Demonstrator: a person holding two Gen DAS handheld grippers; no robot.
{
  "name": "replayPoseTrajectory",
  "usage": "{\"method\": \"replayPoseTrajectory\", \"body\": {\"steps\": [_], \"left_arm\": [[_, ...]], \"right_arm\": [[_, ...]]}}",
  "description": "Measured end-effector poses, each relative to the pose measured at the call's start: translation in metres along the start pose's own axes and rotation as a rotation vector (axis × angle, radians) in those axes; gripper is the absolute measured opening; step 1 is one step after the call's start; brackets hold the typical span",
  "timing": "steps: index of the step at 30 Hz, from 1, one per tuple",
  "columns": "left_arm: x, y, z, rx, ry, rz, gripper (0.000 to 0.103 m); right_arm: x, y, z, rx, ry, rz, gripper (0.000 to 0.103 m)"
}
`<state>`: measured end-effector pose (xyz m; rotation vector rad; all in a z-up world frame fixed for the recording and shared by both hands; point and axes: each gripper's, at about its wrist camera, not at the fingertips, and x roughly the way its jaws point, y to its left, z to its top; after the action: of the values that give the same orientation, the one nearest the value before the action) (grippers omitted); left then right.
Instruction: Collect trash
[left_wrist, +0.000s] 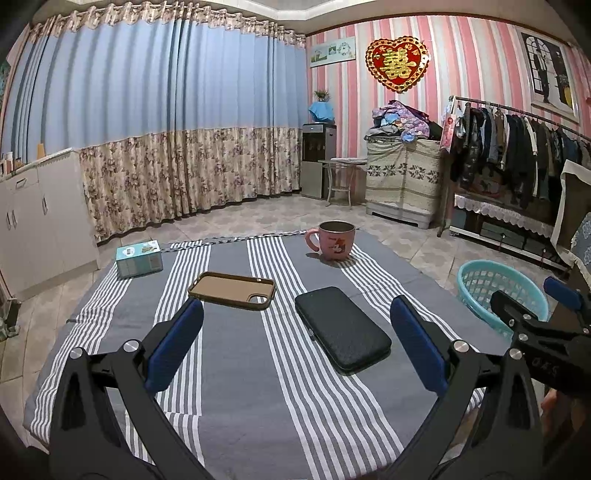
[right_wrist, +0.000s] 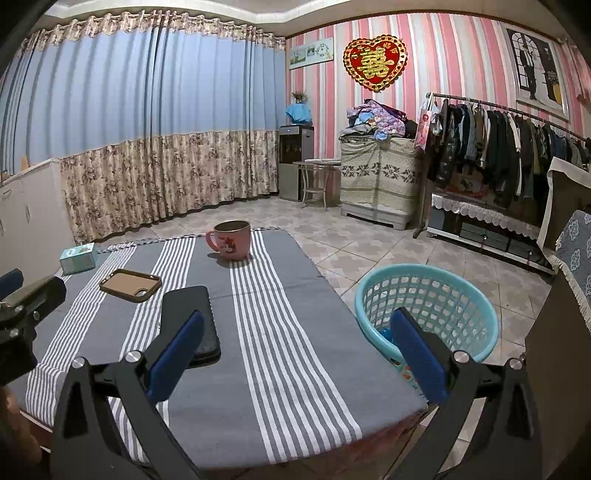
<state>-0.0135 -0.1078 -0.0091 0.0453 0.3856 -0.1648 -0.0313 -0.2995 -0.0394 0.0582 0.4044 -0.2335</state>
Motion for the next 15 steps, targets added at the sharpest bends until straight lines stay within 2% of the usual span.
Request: {"method": "replayPoseTrajectory", "body": {"steps": [15], "left_arm": [[-0.0064,0.0008,0.0022,-0.010,-0.006,-0.007,0.098]], "right_arm": [[-0.0050,0.0049,0.0047,-0.005,-0.013,0.001,0.099]]}}
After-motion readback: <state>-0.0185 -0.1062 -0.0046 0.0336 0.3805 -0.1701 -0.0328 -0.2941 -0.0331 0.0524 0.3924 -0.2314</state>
